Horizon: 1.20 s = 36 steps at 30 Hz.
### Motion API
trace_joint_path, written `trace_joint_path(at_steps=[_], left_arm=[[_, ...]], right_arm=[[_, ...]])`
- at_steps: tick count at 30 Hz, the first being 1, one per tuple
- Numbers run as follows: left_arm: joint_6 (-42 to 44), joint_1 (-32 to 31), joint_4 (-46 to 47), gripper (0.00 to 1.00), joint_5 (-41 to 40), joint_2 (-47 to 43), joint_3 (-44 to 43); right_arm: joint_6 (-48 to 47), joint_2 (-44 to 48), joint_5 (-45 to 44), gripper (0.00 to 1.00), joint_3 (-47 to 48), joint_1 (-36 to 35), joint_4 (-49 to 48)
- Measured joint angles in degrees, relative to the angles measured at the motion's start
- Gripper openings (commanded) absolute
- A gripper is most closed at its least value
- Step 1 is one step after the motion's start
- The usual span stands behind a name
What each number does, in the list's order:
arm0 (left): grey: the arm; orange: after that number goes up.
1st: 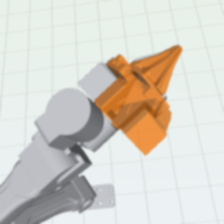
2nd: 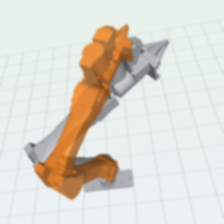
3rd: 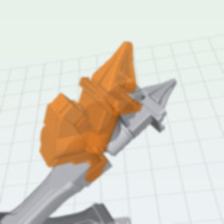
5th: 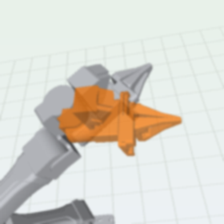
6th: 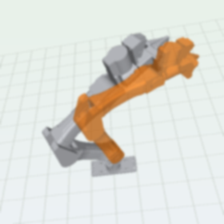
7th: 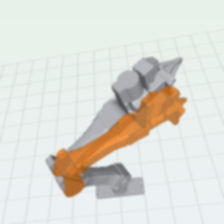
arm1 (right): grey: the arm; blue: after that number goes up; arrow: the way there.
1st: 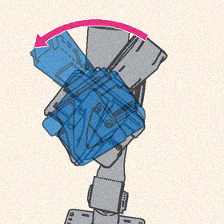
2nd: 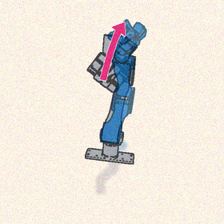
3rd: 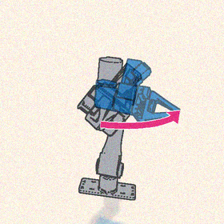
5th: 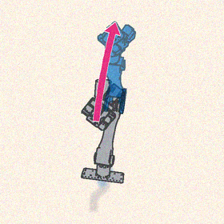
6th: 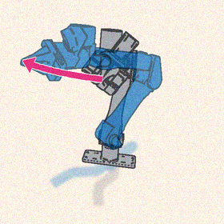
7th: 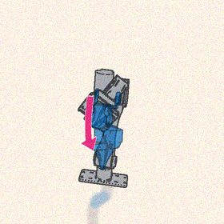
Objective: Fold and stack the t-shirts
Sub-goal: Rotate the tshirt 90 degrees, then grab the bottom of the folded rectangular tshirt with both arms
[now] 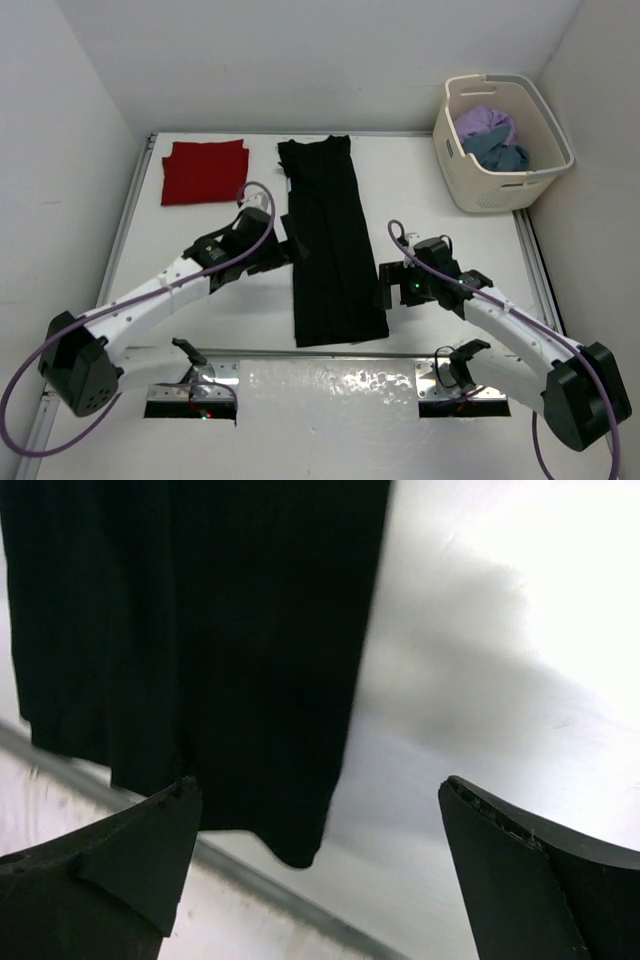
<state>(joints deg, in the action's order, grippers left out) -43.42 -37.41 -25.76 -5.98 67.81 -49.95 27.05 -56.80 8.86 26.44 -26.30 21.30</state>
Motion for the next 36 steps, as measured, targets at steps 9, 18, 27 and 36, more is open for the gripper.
trace_joint_path(at_steps=[9, 18, 27, 36], left_arm=[[-11.5, -11.5, -3.4, 0.87, 6.8, -6.7, 18.1], [-16.5, -14.0, 7.3, 0.67, 13.3, -3.3, 27.3], [-16.7, -15.3, 18.3, 0.23, 18.2, 4.8, 27.5], [-13.8, -15.6, 20.0, 0.0, 17.1, 8.9, 25.3]], right_arm=[[0.0, -3.2, 11.2, 0.95, -5.0, 0.0, -0.3], [1.1, -7.0, 15.8, 0.83, -6.0, 0.0, -1.6], [3.6, -10.3, 17.2, 0.4, -7.2, 0.1, -4.7], [4.3, -11.4, 16.2, 0.0, -8.4, 0.2, -5.9]])
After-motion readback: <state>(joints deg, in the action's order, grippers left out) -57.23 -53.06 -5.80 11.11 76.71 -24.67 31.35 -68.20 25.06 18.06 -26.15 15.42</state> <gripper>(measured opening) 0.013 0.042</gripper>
